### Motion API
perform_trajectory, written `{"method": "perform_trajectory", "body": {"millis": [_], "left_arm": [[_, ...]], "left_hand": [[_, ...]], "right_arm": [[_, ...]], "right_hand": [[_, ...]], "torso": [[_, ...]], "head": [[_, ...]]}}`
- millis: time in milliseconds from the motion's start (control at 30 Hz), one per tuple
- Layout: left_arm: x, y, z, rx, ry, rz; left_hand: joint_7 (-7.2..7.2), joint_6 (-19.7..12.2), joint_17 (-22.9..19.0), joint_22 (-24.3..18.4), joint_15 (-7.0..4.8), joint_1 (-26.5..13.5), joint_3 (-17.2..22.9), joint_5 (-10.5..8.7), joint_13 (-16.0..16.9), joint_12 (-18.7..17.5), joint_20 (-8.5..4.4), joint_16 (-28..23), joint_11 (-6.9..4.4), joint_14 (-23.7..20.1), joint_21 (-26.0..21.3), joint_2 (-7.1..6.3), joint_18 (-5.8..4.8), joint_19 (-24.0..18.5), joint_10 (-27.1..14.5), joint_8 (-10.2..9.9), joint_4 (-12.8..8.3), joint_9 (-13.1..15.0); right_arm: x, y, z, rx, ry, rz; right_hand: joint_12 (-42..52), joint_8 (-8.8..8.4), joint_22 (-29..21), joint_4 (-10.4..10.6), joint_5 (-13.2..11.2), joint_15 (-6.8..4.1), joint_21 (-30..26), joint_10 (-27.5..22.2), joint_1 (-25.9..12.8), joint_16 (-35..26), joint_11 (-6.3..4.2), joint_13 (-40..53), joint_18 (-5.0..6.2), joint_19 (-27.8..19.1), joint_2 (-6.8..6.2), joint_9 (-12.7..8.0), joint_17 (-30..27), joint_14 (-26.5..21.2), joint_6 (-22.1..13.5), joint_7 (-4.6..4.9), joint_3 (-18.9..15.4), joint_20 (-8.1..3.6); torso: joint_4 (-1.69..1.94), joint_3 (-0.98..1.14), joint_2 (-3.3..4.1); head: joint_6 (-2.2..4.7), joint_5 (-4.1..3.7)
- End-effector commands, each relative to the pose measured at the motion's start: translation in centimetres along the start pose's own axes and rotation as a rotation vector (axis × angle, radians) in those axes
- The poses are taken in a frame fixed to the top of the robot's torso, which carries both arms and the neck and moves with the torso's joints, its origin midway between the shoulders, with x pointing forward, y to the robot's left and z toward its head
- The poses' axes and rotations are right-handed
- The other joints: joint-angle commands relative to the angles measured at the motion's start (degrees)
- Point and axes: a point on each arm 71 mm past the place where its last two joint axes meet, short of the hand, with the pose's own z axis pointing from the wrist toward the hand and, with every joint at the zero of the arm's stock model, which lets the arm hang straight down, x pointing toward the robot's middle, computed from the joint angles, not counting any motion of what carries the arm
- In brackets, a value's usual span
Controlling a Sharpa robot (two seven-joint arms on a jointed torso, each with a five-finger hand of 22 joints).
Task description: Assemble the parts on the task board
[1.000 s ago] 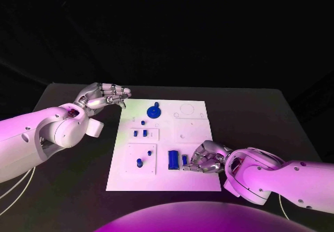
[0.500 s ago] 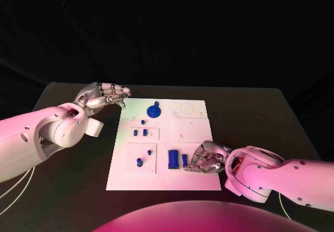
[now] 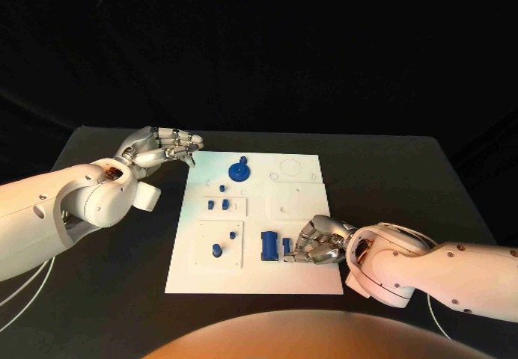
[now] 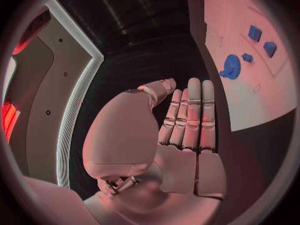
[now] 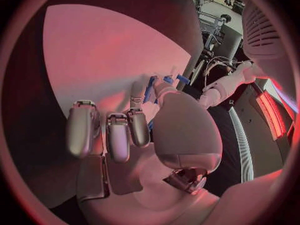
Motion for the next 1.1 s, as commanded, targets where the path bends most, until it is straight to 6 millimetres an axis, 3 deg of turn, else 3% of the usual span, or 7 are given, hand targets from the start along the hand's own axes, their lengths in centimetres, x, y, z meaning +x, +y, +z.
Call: {"method": "perform_trajectory", "body": {"millis": [33,467,733,767,933,1000,1100], "left_arm": [[0.2,-0.1,0.0,0.005,0.015,-0.010],[0.2,0.0,0.0,0.008,0.011,-0.015],[0.2,0.5,-0.1,0.038,-0.035,-0.086],[0.1,0.6,-0.1,0.043,-0.044,-0.097],[-0.2,1.1,0.5,0.070,-0.100,-0.149],[-0.4,1.3,0.8,0.079,-0.125,-0.163],[-0.9,1.8,1.6,0.093,-0.175,-0.183]], "left_hand": [[0.18,-0.18,0.09,0.05,-0.01,0.11,0.32,0.21,0.00,0.33,-0.10,-0.33,-0.15,-0.40,0.15,0.58,0.70,-0.33,-0.41,0.18,-0.17,-0.07],[0.22,-0.26,0.11,0.06,0.03,-0.05,0.30,0.15,0.01,0.43,-0.07,-0.33,-0.13,-0.43,0.15,0.56,0.68,-0.36,-0.45,0.19,-0.14,-0.10],[0.06,-0.83,0.26,-0.92,0.17,-2.11,-0.97,-0.13,0.18,1.38,0.31,-0.27,-0.24,-0.69,-1.40,-0.10,0.69,-0.50,0.08,0.23,1.13,-0.21],[0.01,-0.92,0.14,-1.42,0.18,-2.31,-1.21,-0.16,0.20,1.64,0.39,-0.66,-0.33,-1.10,-2.16,-0.19,0.70,-0.55,0.27,0.29,1.36,-0.21],[-0.10,-1.51,-2.98,-6.77,1.22,-2.67,-1.15,-0.20,0.03,2.59,1.90,-9.19,-0.26,-6.36,-11.09,-0.52,0.33,-3.71,2.23,0.91,2.81,-0.11],[0.16,-1.54,-4.63,-10.35,1.99,-2.72,-0.34,-0.16,-0.27,1.50,3.22,-14.29,-0.02,-7.55,-17.12,-0.82,-0.04,-6.41,2.99,1.41,3.52,0.08],[0.17,-2.14,-6.48,-17.28,2.95,-2.61,1.21,-0.35,-0.31,-2.97,5.77,-24.40,-0.01,-6.95,-27.69,-1.95,0.69,-7.08,5.05,2.52,4.56,0.64]], "right_arm": [[0.3,-0.2,0.1,0.005,0.027,-0.016],[-1.2,0.6,-0.7,-0.103,-0.045,0.049],[-7.2,0.3,1.1,-0.259,-0.248,0.197],[-8.1,0.1,1.6,-0.276,-0.273,0.229],[-12.4,-0.8,4.2,-0.345,-0.374,0.387],[-13.6,-1.1,5.1,-0.360,-0.402,0.437],[-15.4,-1.6,6.8,-0.385,-0.443,0.512]], "right_hand": [[0.06,-0.28,10.89,-0.05,0.15,0.04,-0.04,2.68,0.29,0.35,-0.53,8.96,-0.37,1.17,0.41,-0.25,11.16,5.31,-0.16,0.17,-0.37,-0.09],[-2.07,-1.01,10.30,0.03,0.16,0.32,-2.43,1.85,1.24,-0.16,-0.12,7.78,0.03,0.40,-0.27,-0.61,9.87,5.04,-1.19,0.69,-2.80,0.09],[-8.66,-3.43,7.81,-0.08,0.27,1.63,-12.37,-1.21,5.69,-3.18,1.46,3.93,1.64,-2.79,2.06,-1.41,3.35,3.58,-5.20,2.52,-8.44,1.27],[-15.75,-3.84,5.47,-0.14,-2.54,2.07,-20.97,-4.53,7.37,-6.30,1.96,-0.30,3.00,-5.73,2.77,-1.44,-2.39,1.95,-6.27,3.04,-8.69,1.61],[-41.32,-4.96,-5.26,-0.19,-2.26,3.39,-50.41,-17.57,12.23,-21.24,3.43,-18.02,6.82,-15.83,4.69,-1.47,-22.30,-4.77,-9.57,4.65,-9.84,3.10],[-45.76,-6.95,-8.08,-0.48,-2.20,4.67,-54.00,-21.47,14.98,-34.49,4.77,-21.95,6.69,-18.25,5.35,-2.42,-37.14,-11.91,-12.72,5.98,-9.35,3.99],[-50.43,-7.85,-11.42,-0.22,-2.59,5.85,-57.85,-24.64,17.44,-40.22,5.97,-26.61,6.54,-20.80,5.95,-3.31,-39.28,-15.20,-13.46,7.19,-8.36,5.21]], "torso": [[-0.08,0.00,-0.01],[-0.16,-0.10,-0.35],[-0.59,-0.76,-1.45],[-0.62,-0.81,-1.60],[-0.88,-0.93,-2.55],[-0.89,-0.89,-2.85],[-0.91,-0.82,-3.37]], "head": [[-0.01,-0.05],[0.54,-0.22],[2.23,-0.42],[2.72,-0.49],[4.71,-0.74],[5.98,-0.88],[7.35,-0.85]]}}
